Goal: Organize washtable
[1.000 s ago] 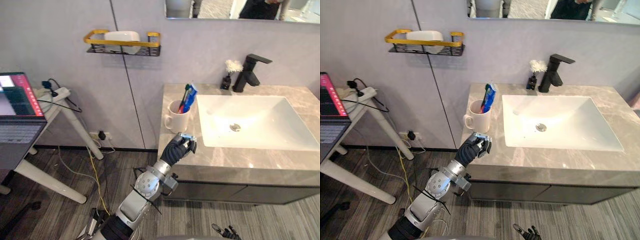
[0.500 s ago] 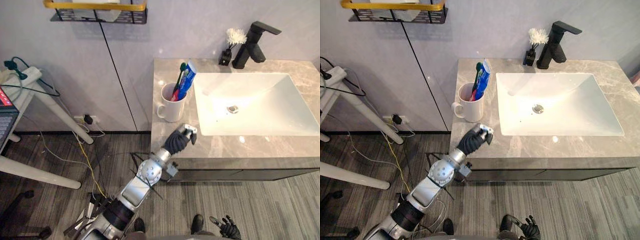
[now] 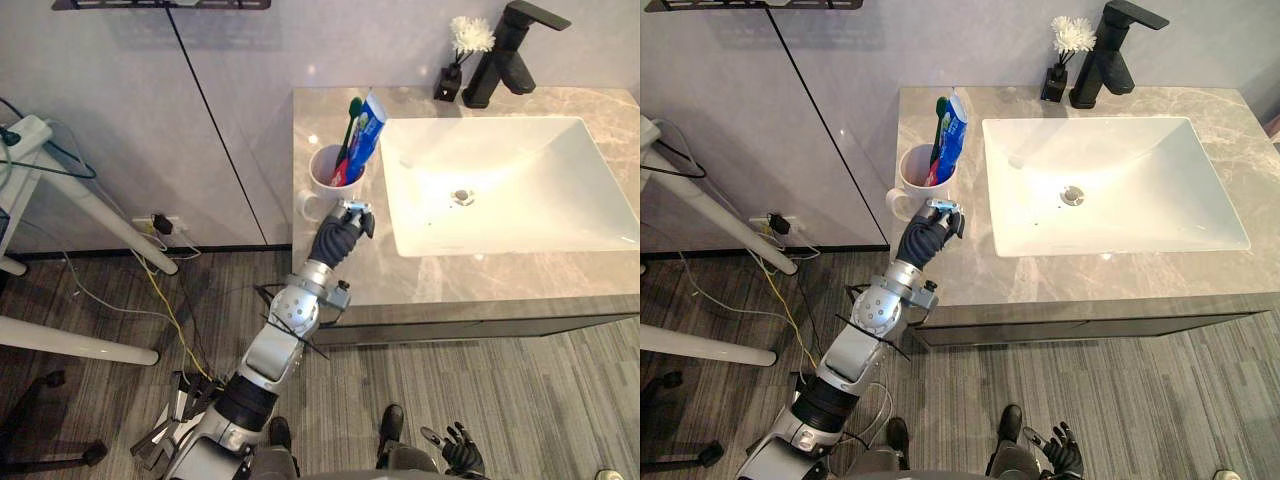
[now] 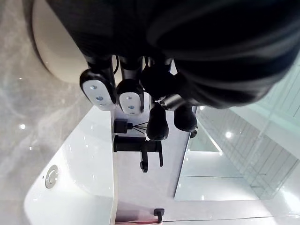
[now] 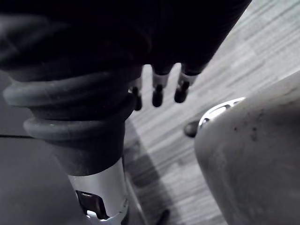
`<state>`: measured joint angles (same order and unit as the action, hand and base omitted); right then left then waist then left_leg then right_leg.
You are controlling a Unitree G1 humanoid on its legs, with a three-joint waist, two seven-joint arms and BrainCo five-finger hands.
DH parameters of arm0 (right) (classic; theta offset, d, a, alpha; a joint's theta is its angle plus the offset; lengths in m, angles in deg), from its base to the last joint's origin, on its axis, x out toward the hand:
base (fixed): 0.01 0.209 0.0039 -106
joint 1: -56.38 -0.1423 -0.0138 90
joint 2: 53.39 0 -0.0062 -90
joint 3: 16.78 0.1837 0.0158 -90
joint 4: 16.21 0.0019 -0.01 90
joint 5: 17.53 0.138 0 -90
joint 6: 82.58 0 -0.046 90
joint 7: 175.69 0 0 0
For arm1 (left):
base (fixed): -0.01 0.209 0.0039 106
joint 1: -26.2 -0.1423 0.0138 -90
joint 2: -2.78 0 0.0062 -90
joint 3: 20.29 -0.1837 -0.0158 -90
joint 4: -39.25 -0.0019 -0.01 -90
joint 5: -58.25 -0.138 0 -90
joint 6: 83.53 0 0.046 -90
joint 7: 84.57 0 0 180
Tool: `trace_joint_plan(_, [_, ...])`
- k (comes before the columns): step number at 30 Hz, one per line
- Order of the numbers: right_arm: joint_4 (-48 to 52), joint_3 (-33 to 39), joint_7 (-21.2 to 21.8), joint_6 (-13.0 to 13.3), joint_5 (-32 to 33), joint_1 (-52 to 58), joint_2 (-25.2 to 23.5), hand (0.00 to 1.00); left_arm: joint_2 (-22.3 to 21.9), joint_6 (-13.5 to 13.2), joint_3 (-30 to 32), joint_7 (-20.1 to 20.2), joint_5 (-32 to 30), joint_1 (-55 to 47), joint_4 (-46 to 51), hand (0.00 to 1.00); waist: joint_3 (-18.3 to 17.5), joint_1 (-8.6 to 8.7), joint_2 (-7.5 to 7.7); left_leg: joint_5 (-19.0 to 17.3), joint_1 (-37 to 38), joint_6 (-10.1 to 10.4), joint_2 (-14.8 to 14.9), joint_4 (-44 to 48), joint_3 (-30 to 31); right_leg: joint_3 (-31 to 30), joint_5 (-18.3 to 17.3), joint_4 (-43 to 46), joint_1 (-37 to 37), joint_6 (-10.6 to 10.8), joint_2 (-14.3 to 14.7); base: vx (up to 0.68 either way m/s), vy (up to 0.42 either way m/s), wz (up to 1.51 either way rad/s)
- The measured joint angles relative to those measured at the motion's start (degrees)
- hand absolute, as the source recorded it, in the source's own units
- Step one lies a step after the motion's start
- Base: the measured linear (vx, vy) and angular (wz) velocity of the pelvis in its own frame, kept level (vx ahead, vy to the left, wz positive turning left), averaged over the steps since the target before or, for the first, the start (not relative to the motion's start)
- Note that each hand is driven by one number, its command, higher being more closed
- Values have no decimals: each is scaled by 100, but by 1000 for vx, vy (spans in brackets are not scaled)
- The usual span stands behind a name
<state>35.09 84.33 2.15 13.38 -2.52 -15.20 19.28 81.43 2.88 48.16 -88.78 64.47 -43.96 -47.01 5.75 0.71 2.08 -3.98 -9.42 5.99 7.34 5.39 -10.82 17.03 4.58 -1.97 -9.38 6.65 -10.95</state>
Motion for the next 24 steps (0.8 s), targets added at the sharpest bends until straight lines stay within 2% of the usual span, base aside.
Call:
trace_joint_plan(6, [96,-4,18,-27,-136,15,-45,0,14,61,-2,146,443,-2,0,100,23,-6,-3,-1,-81,0,-5,22,-18,-32,3,0,-89,-2,0,-6,-10,-2])
trace_joint_plan(9, [117,-6,91,-26,-168,14,-46,0,72,65,-4,173,446,-2,0,100,43,-5,-12,-1,-80,0,-10,44,-16,-62,3,-1,-95,-2,-2,-8,-18,-4])
trace_joint_plan(17, [124,-40,128,-31,-219,-52,12,0,629,126,160,340,466,-140,-222,100,117,4,-70,-1,-58,-1,-18,50,-19,-115,29,-21,-102,-34,8,-33,-24,-3])
trace_joint_plan(24, [-67,-118,158,-115,-228,-201,140,0,1043,53,428,547,666,-258,-227,100,117,18,-95,1,-34,-4,-43,47,-2,-95,170,-253,18,-105,27,-35,-21,0])
